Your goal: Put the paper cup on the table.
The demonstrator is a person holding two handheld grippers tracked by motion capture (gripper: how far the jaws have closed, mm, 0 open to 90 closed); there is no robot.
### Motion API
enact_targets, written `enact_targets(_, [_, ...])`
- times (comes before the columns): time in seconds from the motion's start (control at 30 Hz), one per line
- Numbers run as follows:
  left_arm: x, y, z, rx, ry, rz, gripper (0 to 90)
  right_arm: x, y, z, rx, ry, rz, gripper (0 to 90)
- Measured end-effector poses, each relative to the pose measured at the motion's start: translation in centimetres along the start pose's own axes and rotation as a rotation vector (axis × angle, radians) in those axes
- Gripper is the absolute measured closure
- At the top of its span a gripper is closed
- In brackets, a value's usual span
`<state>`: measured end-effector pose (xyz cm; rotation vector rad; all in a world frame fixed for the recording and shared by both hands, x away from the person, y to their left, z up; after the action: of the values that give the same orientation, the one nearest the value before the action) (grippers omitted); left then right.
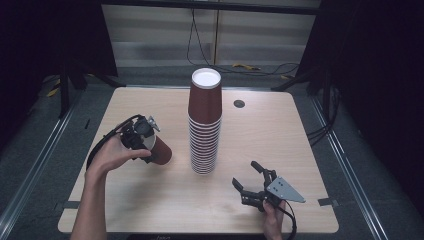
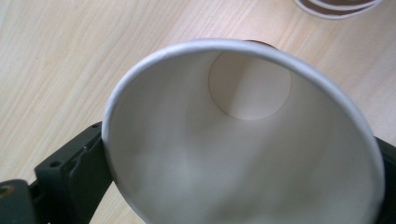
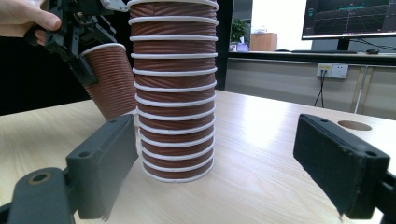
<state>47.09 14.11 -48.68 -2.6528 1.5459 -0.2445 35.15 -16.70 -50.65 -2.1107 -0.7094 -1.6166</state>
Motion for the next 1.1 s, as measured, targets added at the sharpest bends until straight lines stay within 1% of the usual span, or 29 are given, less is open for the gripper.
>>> enact_targets(0.03, [0.3,0.4,0.0,-0.003,0.012,0.007,1.9,0.0,0.0,0.0,-0.001,0.001,0.000,12.8])
enact_targets(0.07, [0.3,0.4,0.0,-0.003,0.012,0.007,1.8,0.0,0.0,0.0,-0.001,0.001,0.000,12.8])
enact_targets(0.1, [0.7,0.7,0.1,-0.014,0.032,0.016,1.8,0.0,0.0,0.0,-0.001,0.001,0.000,12.8])
enact_targets(0.13, [0.9,0.8,0.2,-0.014,0.029,0.023,1.8,0.0,0.0,0.0,-0.001,0.001,0.000,12.8])
enact_targets(0.2, [1.1,0.7,0.5,0.007,0.011,0.017,1.7,0.0,0.0,0.0,-0.002,0.002,0.000,12.8])
enact_targets(0.27, [1.3,0.7,0.8,0.002,0.004,0.021,1.6,0.0,0.0,0.0,-0.001,0.001,0.000,12.8])
enact_targets(0.3, [1.4,0.7,0.9,-0.006,0.009,0.022,1.2,0.0,0.0,0.0,-0.001,0.001,0.000,12.8])
enact_targets(0.33, [1.5,0.7,0.9,-0.008,0.015,0.008,1.4,0.0,0.0,0.0,0.000,0.001,0.000,12.8])
enact_targets(0.37, [1.5,0.6,0.9,-0.005,0.005,0.009,1.3,0.0,0.0,0.0,-0.001,0.000,0.000,12.9])
enact_targets(0.4, [1.5,0.6,0.9,-0.002,0.005,0.011,1.2,0.0,0.0,0.0,-0.002,0.001,0.000,12.8])
enact_targets(0.43, [1.7,0.6,1.0,-0.003,0.016,0.008,1.2,0.0,0.0,0.0,-0.002,0.001,0.000,12.8])
enact_targets(0.5, [1.9,0.5,1.0,-0.008,0.022,0.017,1.1,0.0,0.0,0.0,-0.002,0.001,0.000,12.6])
enact_targets(0.57, [2.2,0.5,1.1,-0.014,0.038,0.014,1.2,0.0,0.0,0.0,-0.004,-0.001,0.000,12.5])
enact_targets(0.63, [2.4,0.5,1.4,0.000,0.047,0.008,1.0,0.0,0.0,0.0,-0.006,-0.002,0.001,12.6])
enact_targets(0.67, [2.6,0.6,1.5,-0.002,0.056,0.008,1.0,0.0,0.0,0.0,-0.006,-0.002,0.001,12.6])
enact_targets(0.7, [2.7,0.6,1.7,-0.003,0.063,0.016,1.4,0.0,0.0,0.0,-0.006,-0.002,0.001,12.5])
enact_targets(0.73, [2.8,0.6,1.8,-0.007,0.073,0.004,1.8,0.0,0.0,0.0,-0.006,-0.001,0.001,12.6])
enact_targets(0.77, [2.9,0.7,1.9,-0.016,0.081,-0.009,3.2,0.0,0.0,0.0,-0.006,-0.002,0.001,12.5])
enact_targets(0.83, [2.9,0.7,2.2,-0.029,0.091,-0.005,4.4,0.0,0.1,0.0,-0.009,-0.001,0.001,12.5])
enact_targets(0.87, [2.9,0.8,2.3,-0.037,0.099,-0.013,7.3,0.0,0.1,0.0,-0.010,-0.001,0.002,12.5])
enact_targets(0.9, [2.7,0.7,2.6,-0.027,0.094,-0.012,16.2,0.0,0.1,0.0,-0.010,-0.001,0.002,12.5])
enact_targets(1.0, [2.6,0.7,2.9,-0.023,0.091,-0.015,16.7,0.0,0.1,0.0,-0.010,-0.001,0.002,12.5])
enact_targets(1.07, [2.4,0.8,3.1,-0.023,0.098,-0.027,16.7,0.0,0.1,0.0,-0.010,-0.001,0.001,12.5])
enact_targets(1.1, [2.2,0.9,3.3,-0.031,0.105,-0.029,16.7,0.0,0.1,0.0,-0.010,-0.001,0.001,12.5])
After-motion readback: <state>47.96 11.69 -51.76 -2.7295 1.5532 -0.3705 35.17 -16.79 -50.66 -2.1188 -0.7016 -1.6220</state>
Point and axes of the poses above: each handheld gripper's, and its own axes: z roughly forward along the jaws, x roughly out of its top, y roughly to its right, the point moved 9 cm from there along z, roughly forward along the jaws, and after that the axes turned 14 degrees about -y, right-handed, at the moved point
